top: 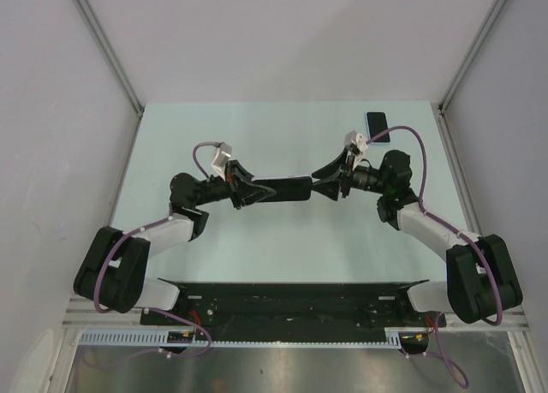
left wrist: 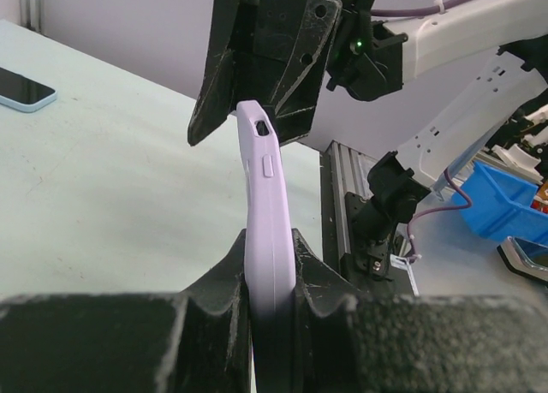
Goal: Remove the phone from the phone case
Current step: Remove the phone case from the phone.
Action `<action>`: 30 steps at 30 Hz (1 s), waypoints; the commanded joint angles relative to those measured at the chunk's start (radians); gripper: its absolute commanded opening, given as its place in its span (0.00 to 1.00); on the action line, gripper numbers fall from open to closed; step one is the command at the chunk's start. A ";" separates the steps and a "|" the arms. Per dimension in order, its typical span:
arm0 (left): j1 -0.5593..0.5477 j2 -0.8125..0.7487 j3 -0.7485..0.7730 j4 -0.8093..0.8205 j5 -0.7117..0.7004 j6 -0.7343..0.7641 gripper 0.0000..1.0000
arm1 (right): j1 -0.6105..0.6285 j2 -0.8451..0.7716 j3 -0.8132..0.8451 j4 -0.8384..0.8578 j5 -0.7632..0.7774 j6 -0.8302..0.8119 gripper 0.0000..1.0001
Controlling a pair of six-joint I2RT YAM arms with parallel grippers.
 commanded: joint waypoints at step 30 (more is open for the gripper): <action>-0.024 -0.028 -0.041 0.277 -0.138 -0.013 0.00 | -0.057 -0.026 0.034 0.135 -0.050 0.150 0.55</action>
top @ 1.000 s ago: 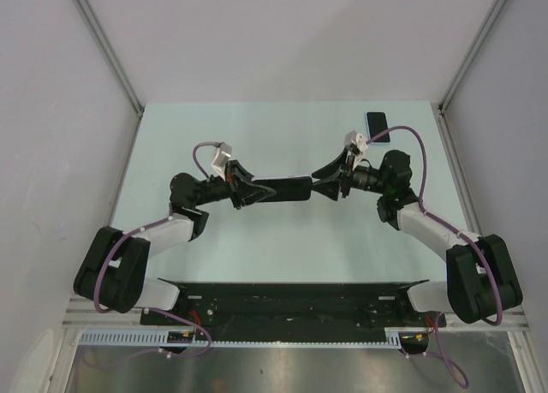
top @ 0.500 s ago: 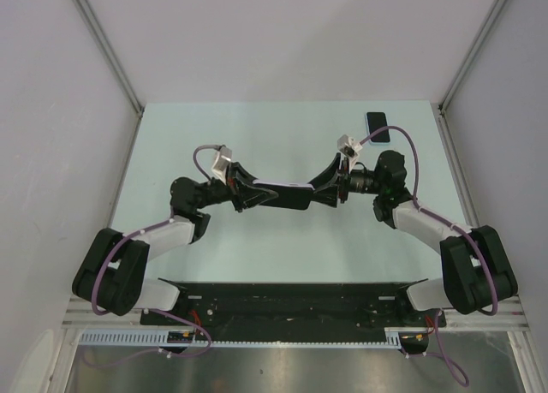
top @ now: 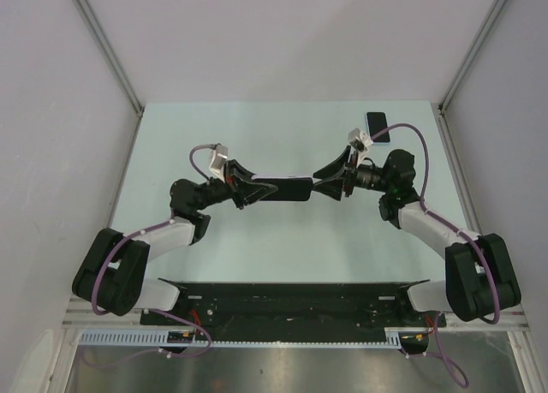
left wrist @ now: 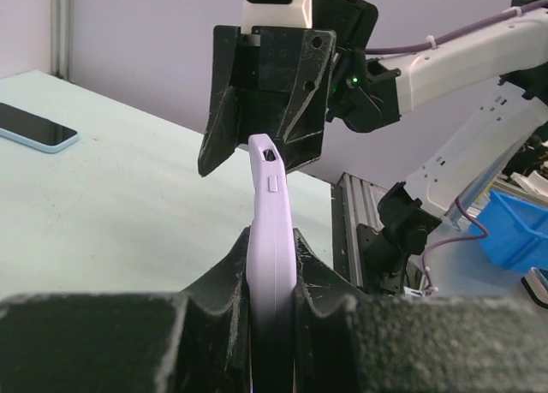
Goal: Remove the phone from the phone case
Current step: Remove the phone case from the phone.
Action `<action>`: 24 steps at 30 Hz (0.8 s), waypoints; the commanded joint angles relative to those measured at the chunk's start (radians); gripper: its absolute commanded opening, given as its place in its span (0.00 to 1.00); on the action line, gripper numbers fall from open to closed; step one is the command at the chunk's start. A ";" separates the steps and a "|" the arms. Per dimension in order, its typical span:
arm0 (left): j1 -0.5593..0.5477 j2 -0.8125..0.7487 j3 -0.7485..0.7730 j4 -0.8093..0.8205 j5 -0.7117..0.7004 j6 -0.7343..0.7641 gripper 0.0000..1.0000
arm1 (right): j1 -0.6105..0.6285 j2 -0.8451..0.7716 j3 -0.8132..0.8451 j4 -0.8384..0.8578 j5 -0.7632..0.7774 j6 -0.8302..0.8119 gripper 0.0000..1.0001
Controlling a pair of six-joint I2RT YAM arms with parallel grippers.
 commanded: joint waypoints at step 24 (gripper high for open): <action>0.071 -0.038 -0.028 0.192 -0.103 -0.043 0.00 | 0.055 0.018 0.034 0.044 0.010 -0.046 0.56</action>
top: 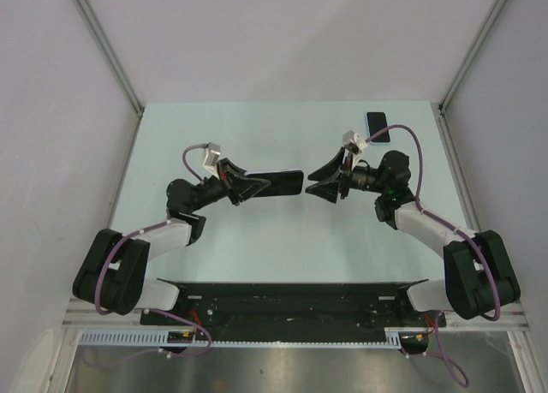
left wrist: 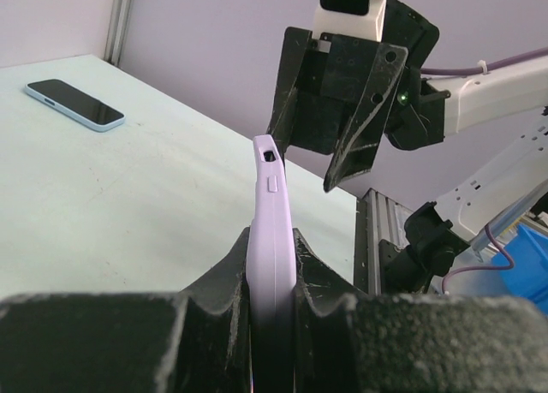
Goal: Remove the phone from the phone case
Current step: Remove the phone case from the phone.
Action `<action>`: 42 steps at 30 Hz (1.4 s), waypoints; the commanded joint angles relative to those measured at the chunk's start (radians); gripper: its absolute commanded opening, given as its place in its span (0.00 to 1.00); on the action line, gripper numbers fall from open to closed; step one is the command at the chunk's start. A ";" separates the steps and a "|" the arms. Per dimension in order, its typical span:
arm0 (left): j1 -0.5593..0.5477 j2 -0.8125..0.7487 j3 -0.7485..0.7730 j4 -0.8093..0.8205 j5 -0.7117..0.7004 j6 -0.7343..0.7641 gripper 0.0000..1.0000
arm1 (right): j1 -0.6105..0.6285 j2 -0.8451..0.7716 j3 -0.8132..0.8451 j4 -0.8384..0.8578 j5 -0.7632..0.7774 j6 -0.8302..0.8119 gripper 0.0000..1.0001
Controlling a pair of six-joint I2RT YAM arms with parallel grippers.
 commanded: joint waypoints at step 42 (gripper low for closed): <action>0.012 -0.028 0.016 0.282 0.016 -0.106 0.00 | 0.016 0.055 0.002 0.048 0.037 -0.124 0.55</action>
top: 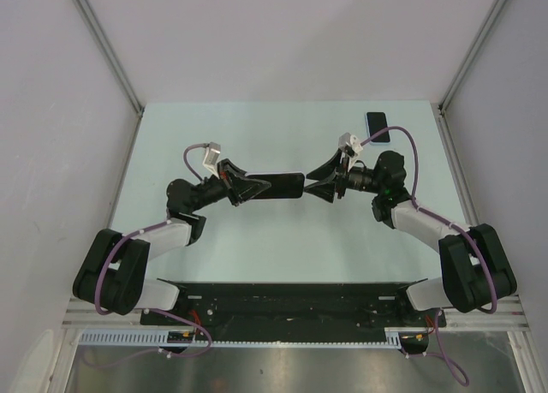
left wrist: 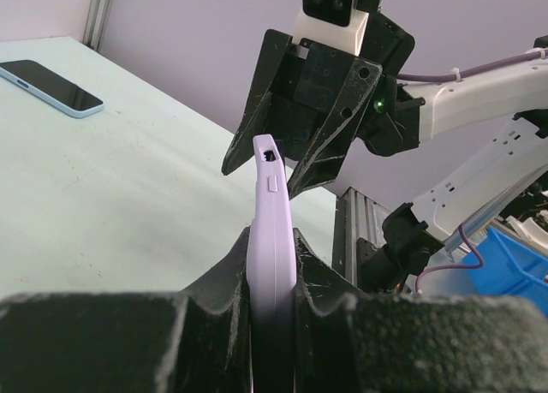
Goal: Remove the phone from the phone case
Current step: Remove the phone case from the phone.
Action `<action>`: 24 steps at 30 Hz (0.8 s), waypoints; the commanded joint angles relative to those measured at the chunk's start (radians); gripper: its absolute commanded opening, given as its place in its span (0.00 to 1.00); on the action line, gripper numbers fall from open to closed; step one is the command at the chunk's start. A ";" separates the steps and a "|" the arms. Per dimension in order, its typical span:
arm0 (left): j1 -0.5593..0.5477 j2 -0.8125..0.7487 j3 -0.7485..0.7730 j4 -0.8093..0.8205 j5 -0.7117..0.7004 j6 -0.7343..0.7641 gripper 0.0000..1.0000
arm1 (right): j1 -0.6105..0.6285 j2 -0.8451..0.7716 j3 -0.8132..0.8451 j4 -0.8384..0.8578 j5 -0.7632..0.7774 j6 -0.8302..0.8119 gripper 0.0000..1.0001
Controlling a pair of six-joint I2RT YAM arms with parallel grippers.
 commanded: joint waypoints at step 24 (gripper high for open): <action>0.016 -0.017 0.012 0.308 -0.002 -0.042 0.00 | 0.003 0.019 0.001 0.043 -0.007 -0.024 0.55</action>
